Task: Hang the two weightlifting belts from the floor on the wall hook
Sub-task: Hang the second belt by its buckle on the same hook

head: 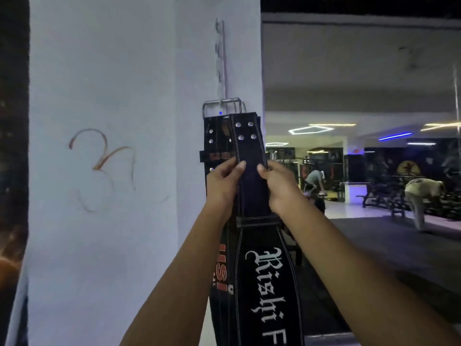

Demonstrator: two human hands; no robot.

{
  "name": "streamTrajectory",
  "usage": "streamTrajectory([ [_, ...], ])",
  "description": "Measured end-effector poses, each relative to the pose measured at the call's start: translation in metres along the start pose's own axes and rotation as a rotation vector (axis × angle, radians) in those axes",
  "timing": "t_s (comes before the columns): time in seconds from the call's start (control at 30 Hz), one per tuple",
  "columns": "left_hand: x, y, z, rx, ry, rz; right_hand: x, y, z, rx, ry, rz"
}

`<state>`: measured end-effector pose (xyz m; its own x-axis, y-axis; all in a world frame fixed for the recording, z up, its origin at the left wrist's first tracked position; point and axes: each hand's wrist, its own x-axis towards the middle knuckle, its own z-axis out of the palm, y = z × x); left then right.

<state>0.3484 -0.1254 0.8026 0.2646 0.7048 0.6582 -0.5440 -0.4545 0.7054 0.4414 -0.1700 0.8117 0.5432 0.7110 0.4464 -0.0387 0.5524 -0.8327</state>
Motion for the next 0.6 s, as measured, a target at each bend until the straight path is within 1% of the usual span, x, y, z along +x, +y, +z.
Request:
streamTrajectory([
  [0.1, -0.002, -0.011, -0.013, 0.087, -0.154, -0.041, 0.002, -0.003, 0.001, 0.045, 0.038, -0.029],
  [0.2, -0.012, -0.024, -0.025, 0.209, -0.236, -0.123, 0.006, -0.013, 0.004, 0.064, 0.082, -0.063],
  [0.27, -0.021, -0.029, -0.029, 0.162, -0.235, -0.172, 0.009, -0.021, 0.006, 0.062, 0.104, -0.078],
  [0.3, -0.024, -0.031, -0.03, 0.145, -0.223, -0.168, 0.011, -0.025, 0.008, 0.061, 0.108, -0.08],
  [0.37, -0.029, -0.034, -0.034, 0.186, -0.237, -0.132, 0.015, -0.031, 0.011, 0.075, 0.113, -0.078],
  [0.47, -0.034, -0.034, -0.043, 0.225, -0.295, -0.14, 0.018, -0.035, 0.017, 0.079, 0.113, -0.066],
  [0.53, -0.03, -0.03, -0.046, 0.206, -0.296, -0.136, 0.019, -0.037, 0.02, 0.102, 0.095, -0.062],
  [0.6, -0.024, -0.025, -0.046, 0.188, -0.263, -0.112, 0.019, -0.04, 0.022, 0.117, 0.029, -0.057],
])
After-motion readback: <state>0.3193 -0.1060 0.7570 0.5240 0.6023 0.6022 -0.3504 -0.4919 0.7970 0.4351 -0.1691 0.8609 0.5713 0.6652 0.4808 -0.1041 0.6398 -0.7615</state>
